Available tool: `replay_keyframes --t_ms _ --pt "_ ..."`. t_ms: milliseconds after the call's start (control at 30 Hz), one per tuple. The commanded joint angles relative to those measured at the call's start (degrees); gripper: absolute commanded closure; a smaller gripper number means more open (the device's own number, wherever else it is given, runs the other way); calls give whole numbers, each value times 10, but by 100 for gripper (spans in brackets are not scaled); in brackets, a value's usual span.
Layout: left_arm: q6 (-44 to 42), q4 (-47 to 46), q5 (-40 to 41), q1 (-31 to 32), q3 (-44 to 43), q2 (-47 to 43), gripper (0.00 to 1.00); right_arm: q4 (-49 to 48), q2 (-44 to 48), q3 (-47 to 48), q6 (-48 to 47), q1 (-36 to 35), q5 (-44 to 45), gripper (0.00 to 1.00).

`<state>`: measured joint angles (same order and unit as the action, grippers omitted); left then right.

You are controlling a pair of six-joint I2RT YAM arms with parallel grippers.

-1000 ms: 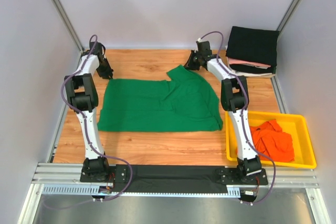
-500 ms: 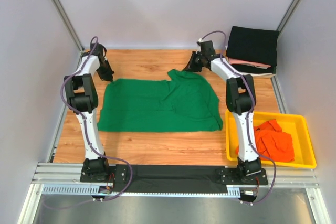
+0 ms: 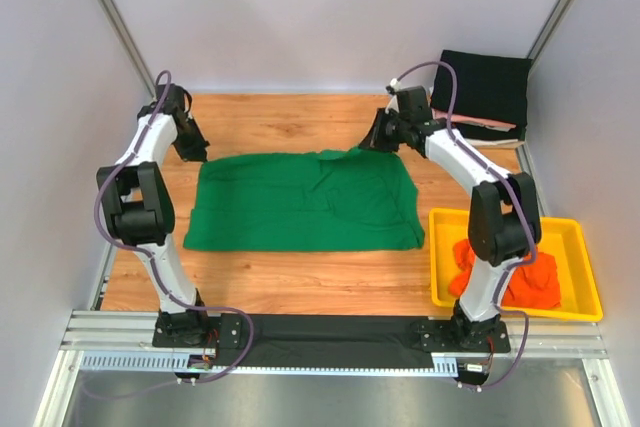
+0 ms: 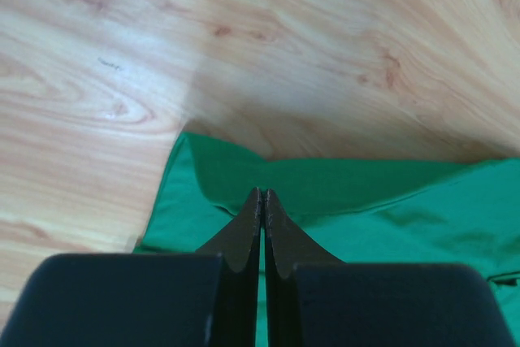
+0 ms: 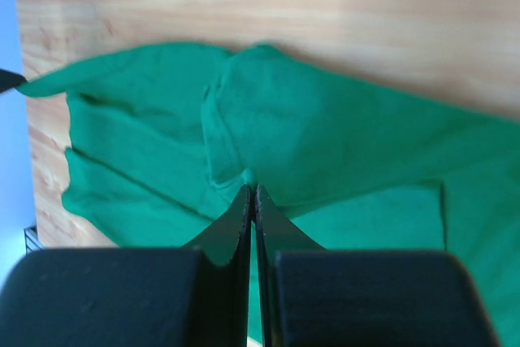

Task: Fold and stack the t-shirts
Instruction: Fold the tshirt

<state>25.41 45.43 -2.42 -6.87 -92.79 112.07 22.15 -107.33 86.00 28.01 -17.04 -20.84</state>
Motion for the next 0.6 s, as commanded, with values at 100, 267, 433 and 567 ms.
replay_keyframes --t_ms 100,267,433,567 --pt "-11 -6 -3 -19 50 -62 100 -7 133 -116 2 -5 39 100" --pt "-34 -24 -11 -24 81 -90 100 -9 239 -202 15 -5 59 100" --pt "-34 -41 -15 -24 110 -109 100 -8 328 -273 26 -5 67 100" --pt "-38 -41 -9 -24 124 -123 100 5 363 -309 27 -5 70 100"
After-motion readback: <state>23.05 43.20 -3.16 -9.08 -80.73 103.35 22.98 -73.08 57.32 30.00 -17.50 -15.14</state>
